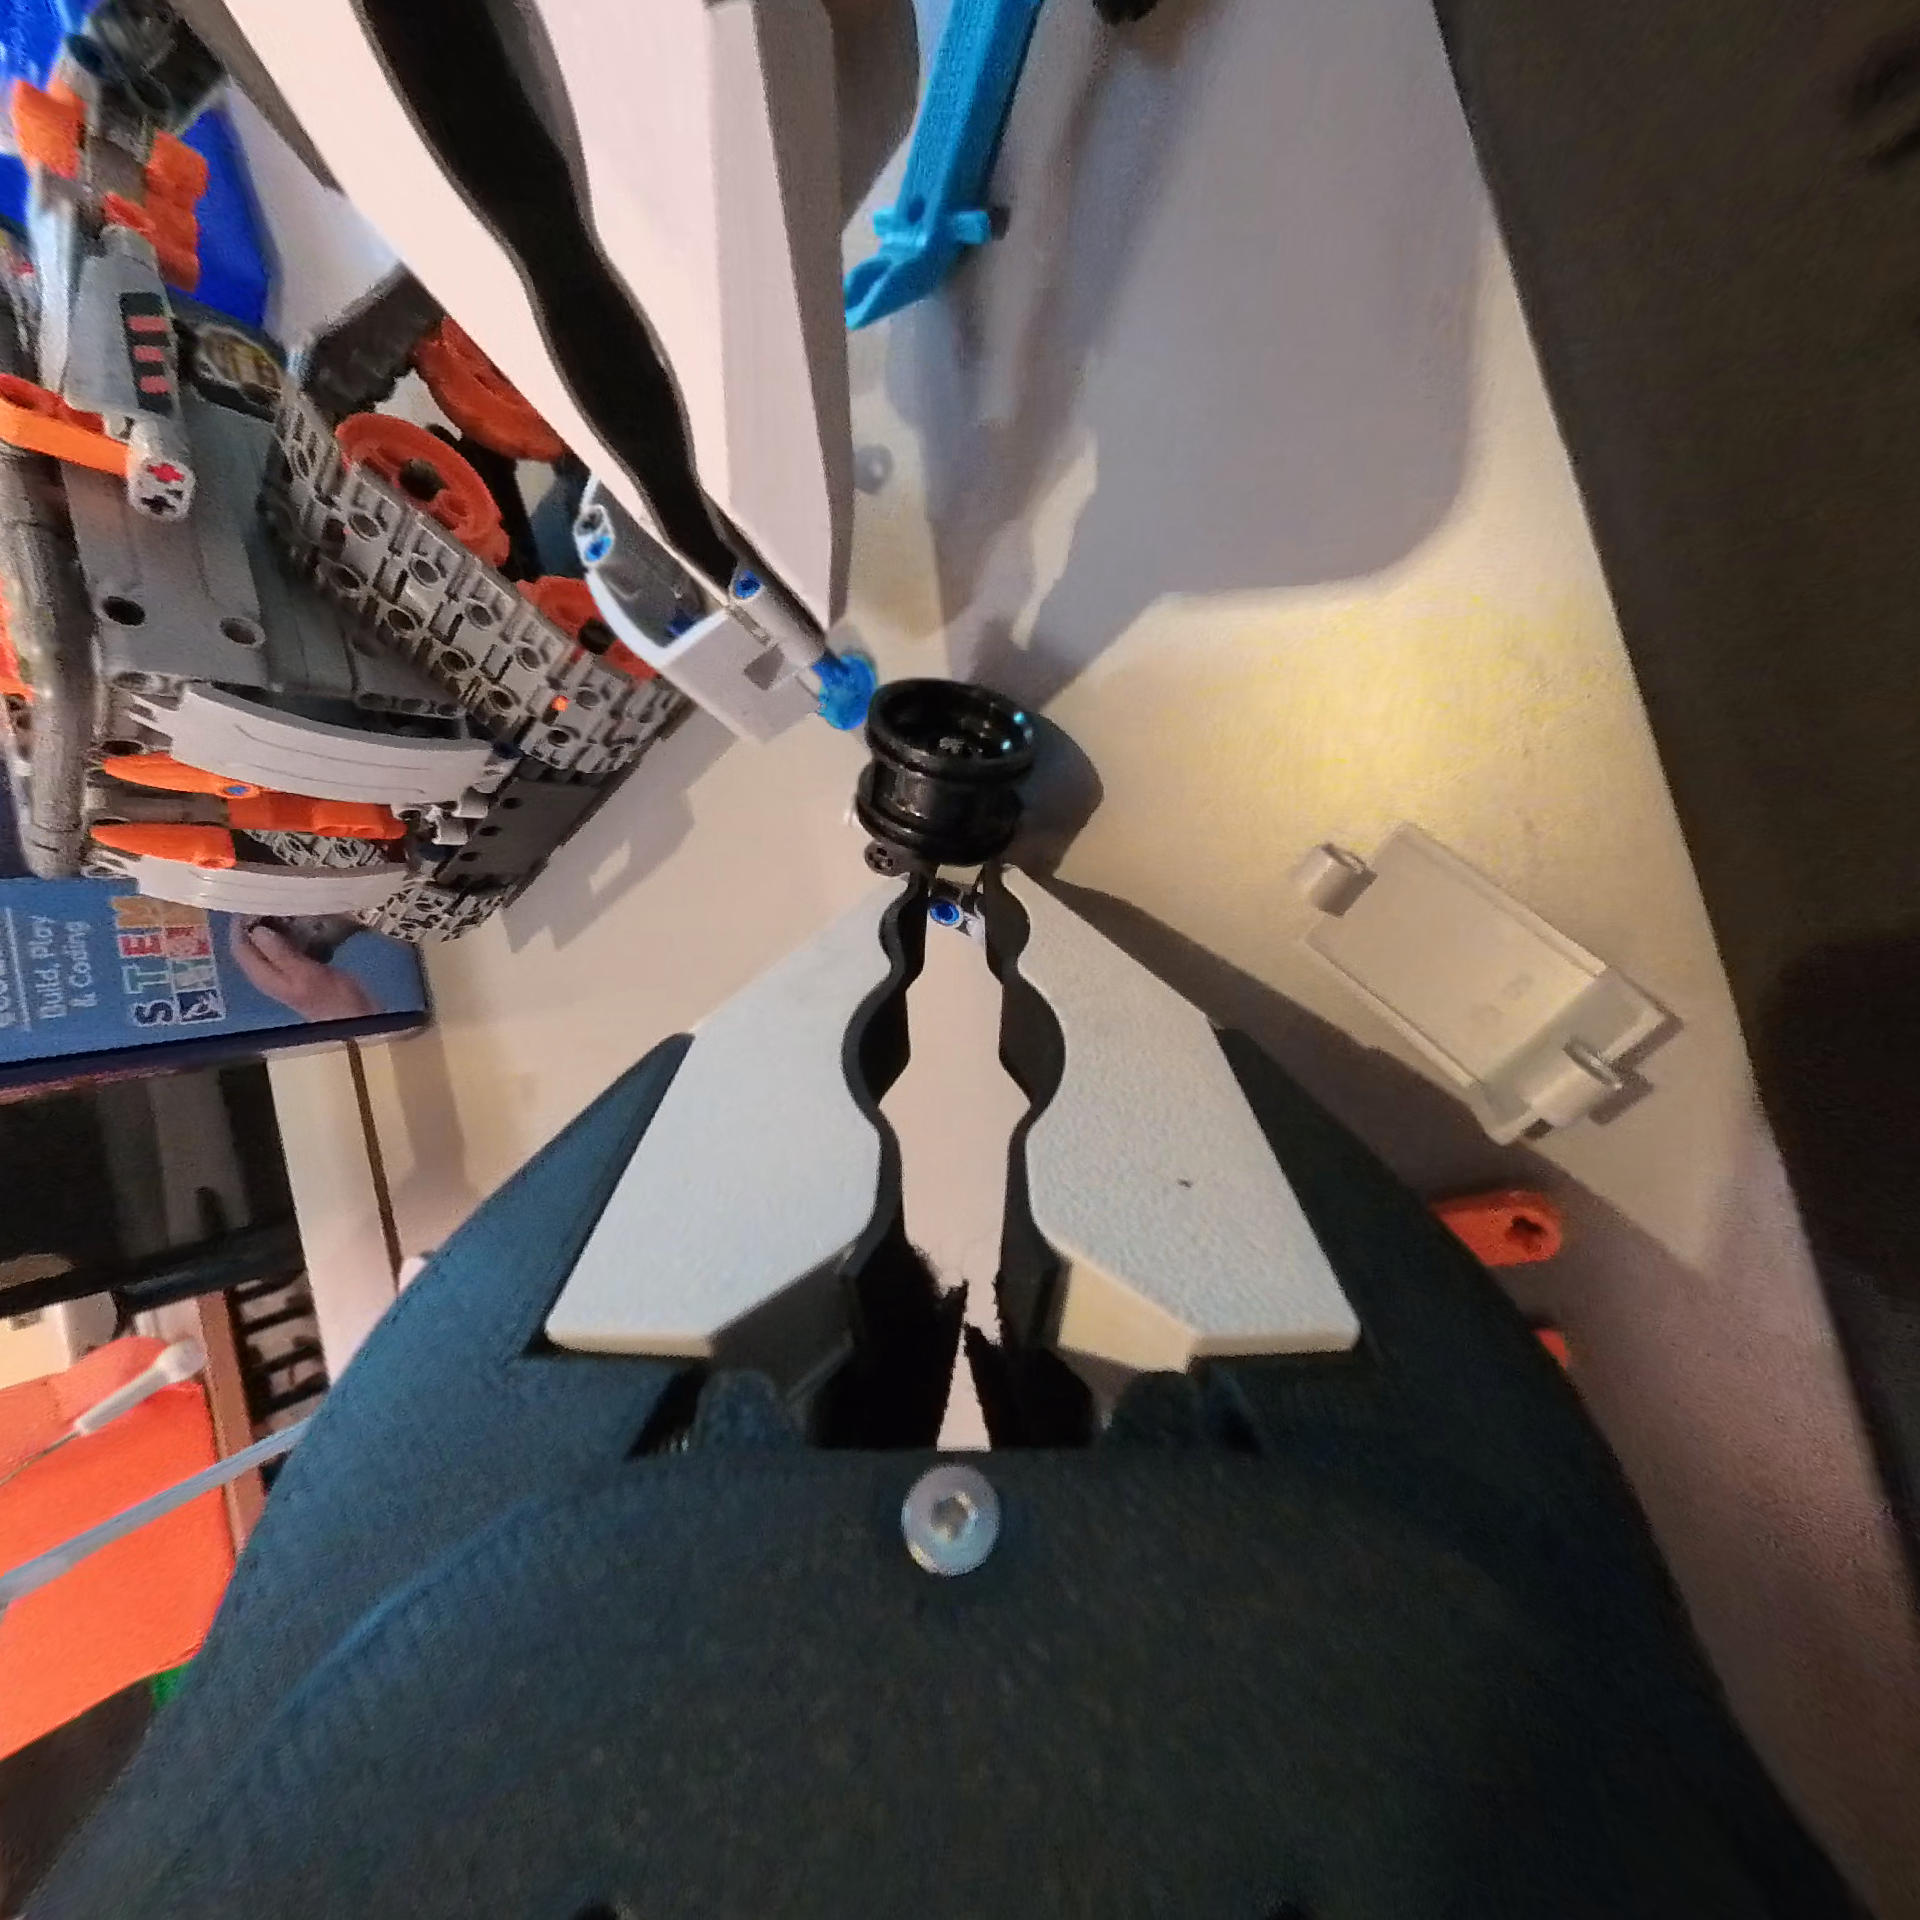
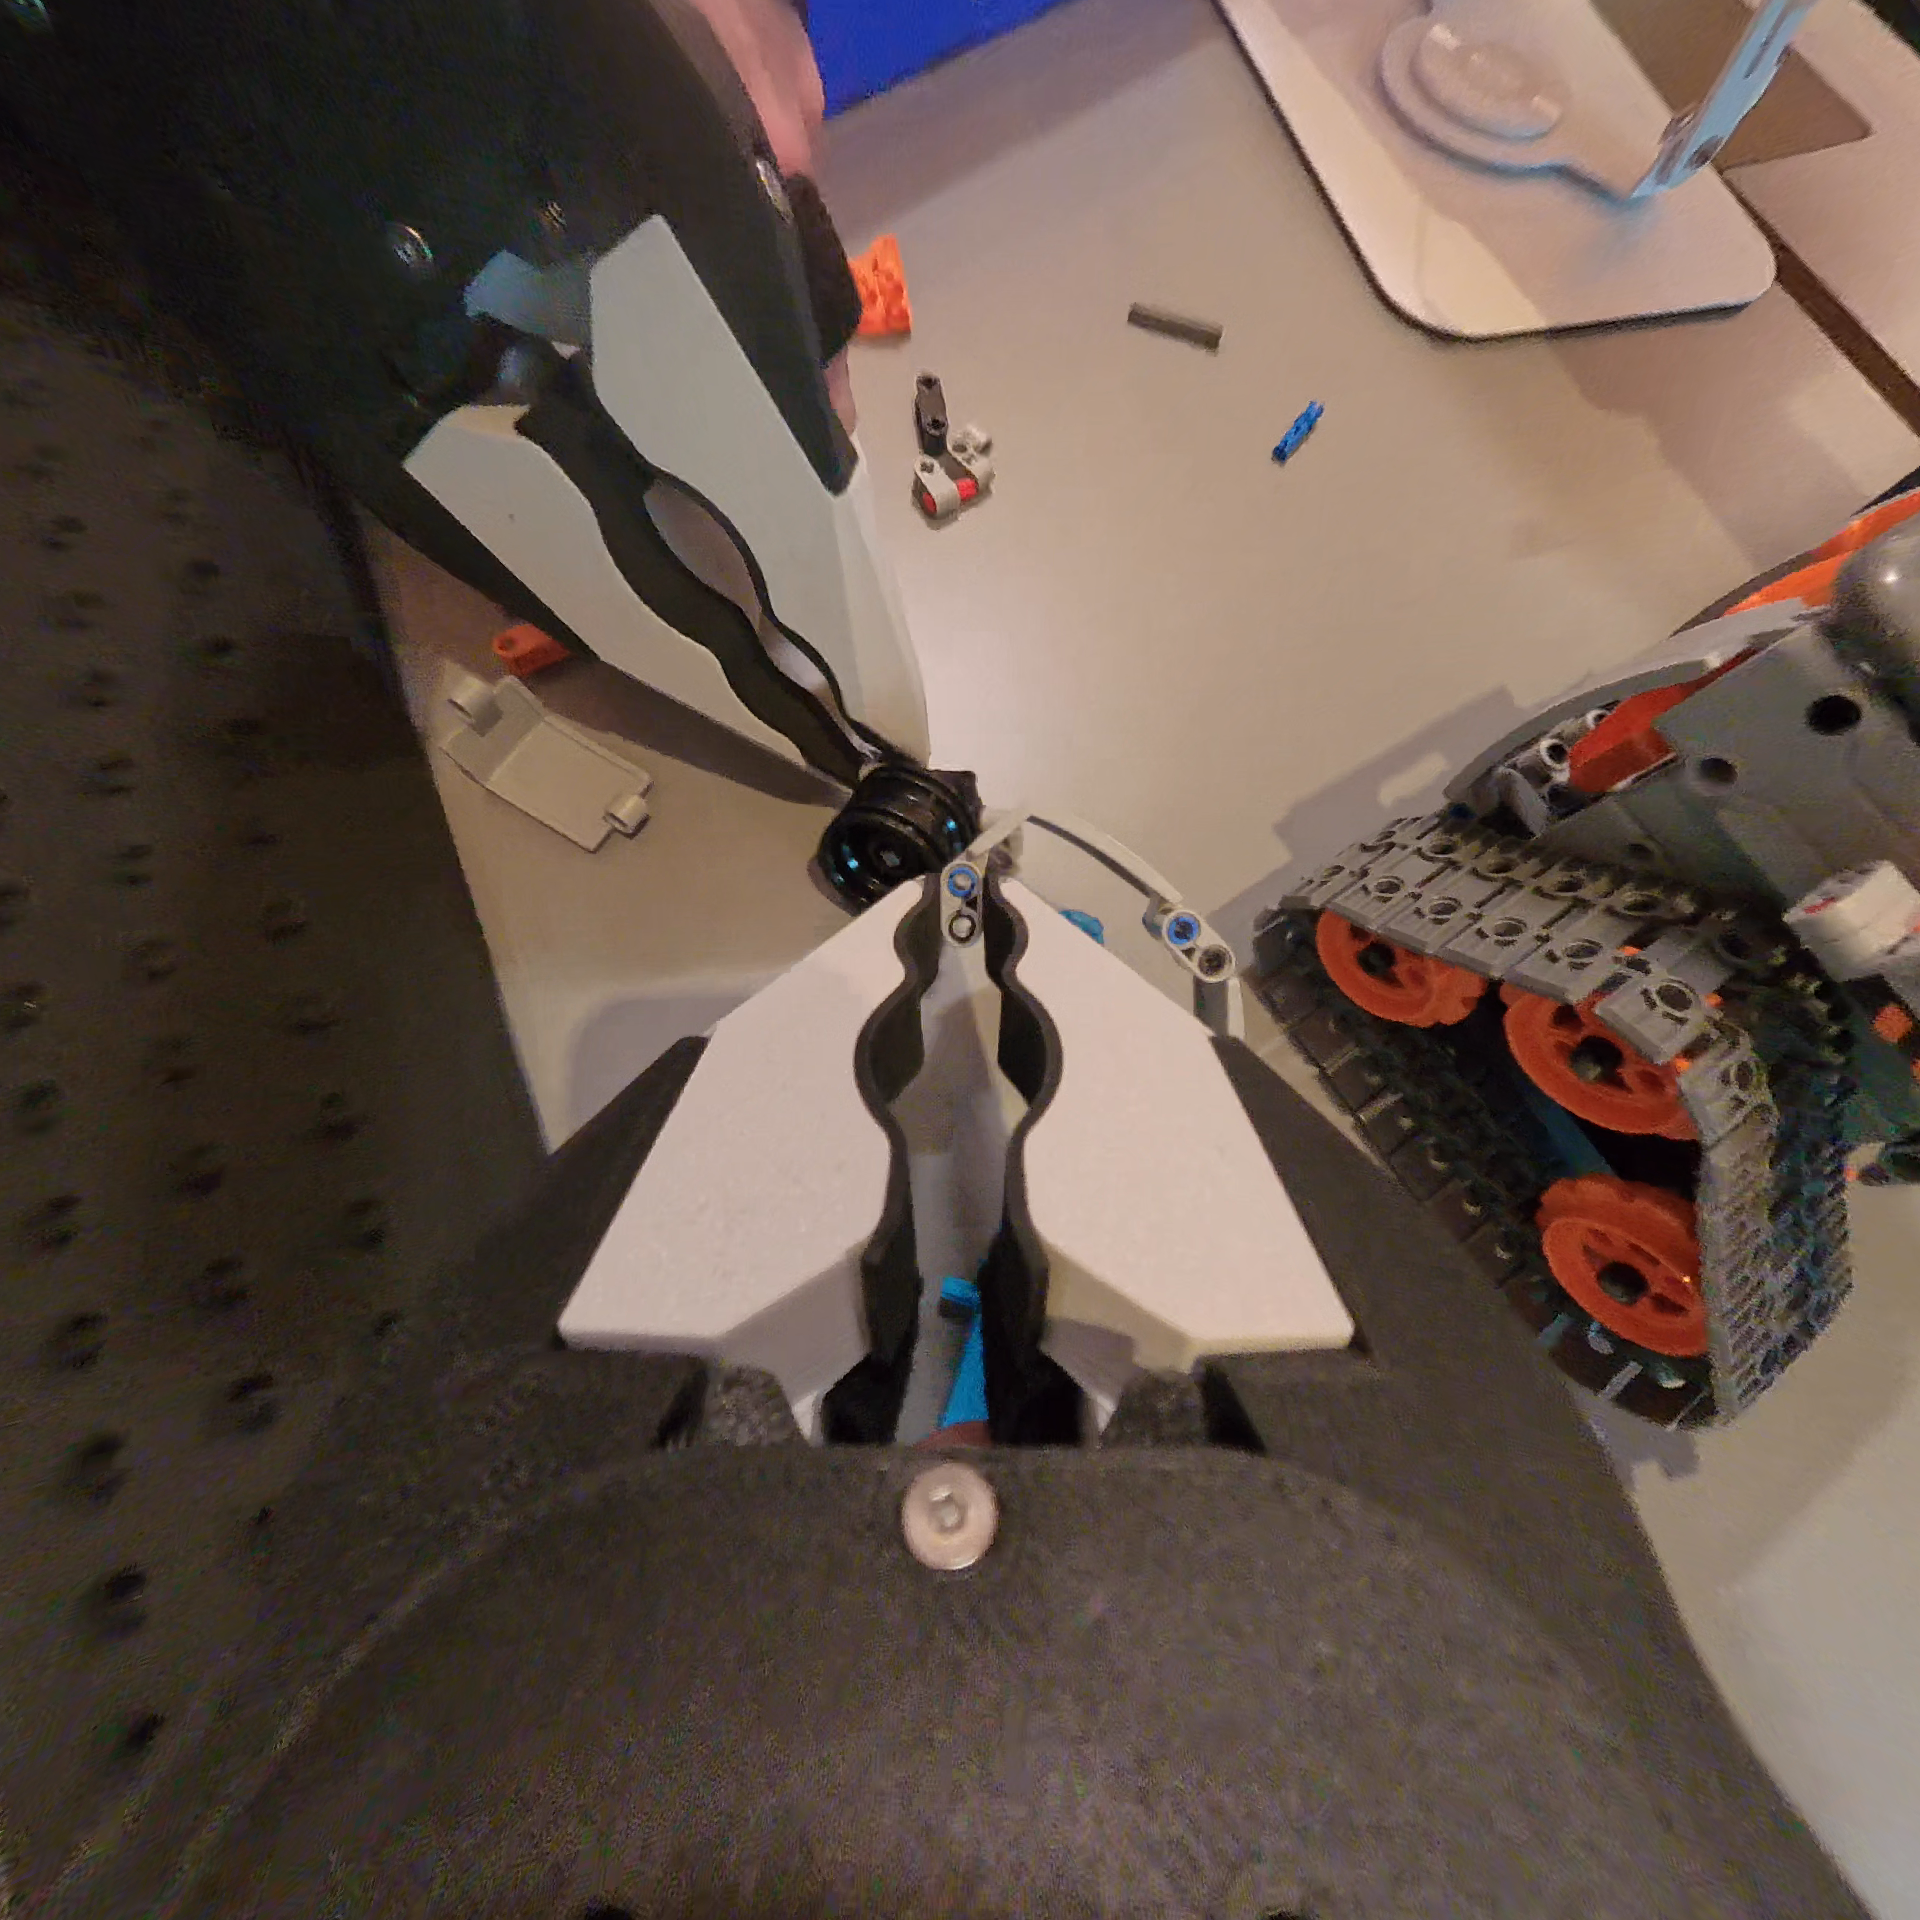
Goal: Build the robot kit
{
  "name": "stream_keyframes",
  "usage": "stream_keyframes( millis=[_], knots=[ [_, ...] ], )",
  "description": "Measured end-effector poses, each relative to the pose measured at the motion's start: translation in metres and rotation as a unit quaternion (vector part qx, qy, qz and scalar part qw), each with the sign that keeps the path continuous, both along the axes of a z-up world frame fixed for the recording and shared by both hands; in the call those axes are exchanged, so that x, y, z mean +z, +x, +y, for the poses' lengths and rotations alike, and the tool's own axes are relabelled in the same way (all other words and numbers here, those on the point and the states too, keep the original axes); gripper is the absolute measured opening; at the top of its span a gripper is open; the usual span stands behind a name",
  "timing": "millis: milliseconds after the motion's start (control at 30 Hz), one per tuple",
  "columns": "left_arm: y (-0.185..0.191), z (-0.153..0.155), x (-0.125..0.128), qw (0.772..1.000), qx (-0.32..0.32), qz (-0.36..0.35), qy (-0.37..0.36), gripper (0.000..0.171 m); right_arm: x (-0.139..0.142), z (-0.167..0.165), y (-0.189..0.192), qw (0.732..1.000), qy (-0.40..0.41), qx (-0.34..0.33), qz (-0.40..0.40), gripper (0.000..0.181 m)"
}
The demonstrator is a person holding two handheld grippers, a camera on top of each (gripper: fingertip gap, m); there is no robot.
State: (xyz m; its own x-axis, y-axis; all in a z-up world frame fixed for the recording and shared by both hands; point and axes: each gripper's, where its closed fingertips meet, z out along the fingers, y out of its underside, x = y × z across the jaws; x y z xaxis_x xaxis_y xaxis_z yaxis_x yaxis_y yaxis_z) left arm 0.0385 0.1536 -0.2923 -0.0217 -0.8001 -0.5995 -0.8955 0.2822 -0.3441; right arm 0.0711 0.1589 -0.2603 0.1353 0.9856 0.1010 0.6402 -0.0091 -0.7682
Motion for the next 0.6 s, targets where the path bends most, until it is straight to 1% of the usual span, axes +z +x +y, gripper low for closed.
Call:
stream_keyframes(
  millis=[133, 267, 333, 433, 500, 600],
  knots=[
    [0.007, -0.005, 0.006, 0.999, 0.009, 0.023, -0.039, 0.008, 0.002, -0.004, 0.003, 1.0, 0.003, -0.006, 0.011, 0.005],
    [0.021, -0.015, 0.009, 0.994, 0.012, 0.034, -0.102, 0.008, 0.007, -0.009, 0.005, 1.0, 0.003, -0.01, 0.023, 0.005],
    [0.029, -0.023, 0.003, 0.985, 0.018, 0.035, -0.166, 0.008, 0.007, -0.012, 0.006, 1.0, 0.002, -0.011, 0.021, 0.004],
    [0.046, -0.03, -0.001, 0.975, 0.016, -0.002, -0.222, 0.007, -0.001, -0.014, 0.009, 1.0, -0.01, -0.011, 0.011, 0.004],
    [0.05, -0.03, -0.002, 0.97, 0.02, -0.016, -0.241, 0.007, -0.006, -0.016, 0.011, 1.0, -0.007, -0.012, 0.003, 0.004],
    [0.053, -0.034, -0.003, 0.955, 0.03, -0.045, -0.29, 0.006, -0.009, -0.017, 0.011, 1.0, -0.004, -0.012, -0.002, 0.004]
  ],
)
